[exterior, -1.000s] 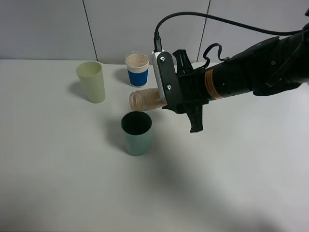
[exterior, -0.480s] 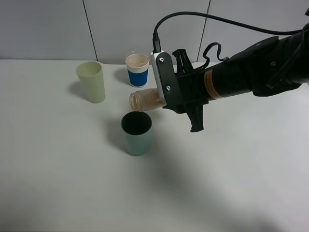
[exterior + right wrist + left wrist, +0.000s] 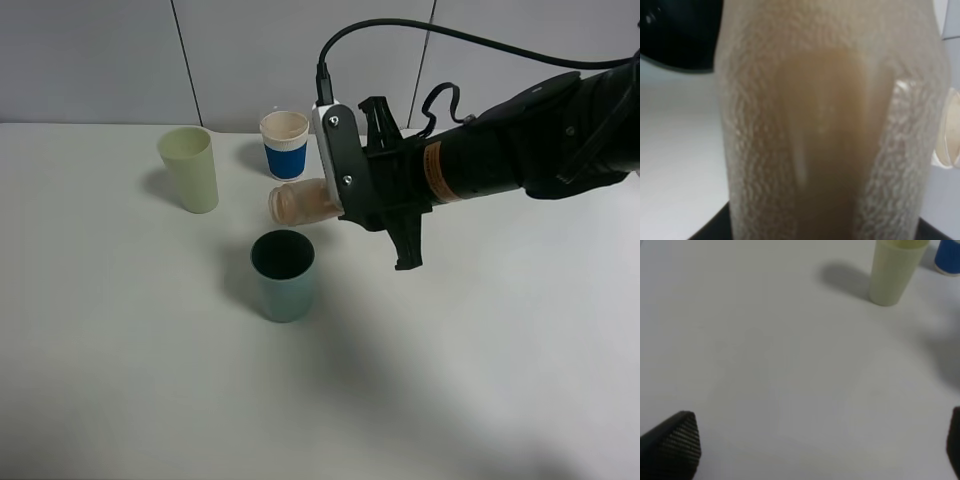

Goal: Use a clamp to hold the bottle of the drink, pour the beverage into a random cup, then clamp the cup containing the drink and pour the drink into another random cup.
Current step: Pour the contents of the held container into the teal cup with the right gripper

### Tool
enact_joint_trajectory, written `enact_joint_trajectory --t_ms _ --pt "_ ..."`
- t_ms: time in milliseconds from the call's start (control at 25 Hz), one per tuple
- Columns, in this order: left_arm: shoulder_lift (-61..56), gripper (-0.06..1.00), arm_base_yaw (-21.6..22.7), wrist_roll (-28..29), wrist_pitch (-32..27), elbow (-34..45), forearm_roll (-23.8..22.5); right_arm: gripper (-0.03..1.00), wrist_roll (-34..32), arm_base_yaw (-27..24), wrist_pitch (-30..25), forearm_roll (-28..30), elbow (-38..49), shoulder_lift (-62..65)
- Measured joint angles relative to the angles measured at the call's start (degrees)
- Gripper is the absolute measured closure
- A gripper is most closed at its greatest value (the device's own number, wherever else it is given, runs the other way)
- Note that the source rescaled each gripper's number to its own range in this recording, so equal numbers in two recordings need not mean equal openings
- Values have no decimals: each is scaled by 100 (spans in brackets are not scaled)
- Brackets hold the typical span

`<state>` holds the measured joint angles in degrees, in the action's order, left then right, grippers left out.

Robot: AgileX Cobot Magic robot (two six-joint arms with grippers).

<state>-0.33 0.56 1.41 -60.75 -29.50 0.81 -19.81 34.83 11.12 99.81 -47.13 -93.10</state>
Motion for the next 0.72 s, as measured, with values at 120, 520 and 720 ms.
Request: enact_joint_trajectory --t_ms 120,520,720 --pt "0 -6 0 0 0 0 0 93 -25 146 -168 21 0 0" --pt "0 -6 0 0 0 0 0 93 -38 322 -347 21 0 0" --pt "0 -6 0 0 0 0 0 93 -38 328 -491 21 0 0"
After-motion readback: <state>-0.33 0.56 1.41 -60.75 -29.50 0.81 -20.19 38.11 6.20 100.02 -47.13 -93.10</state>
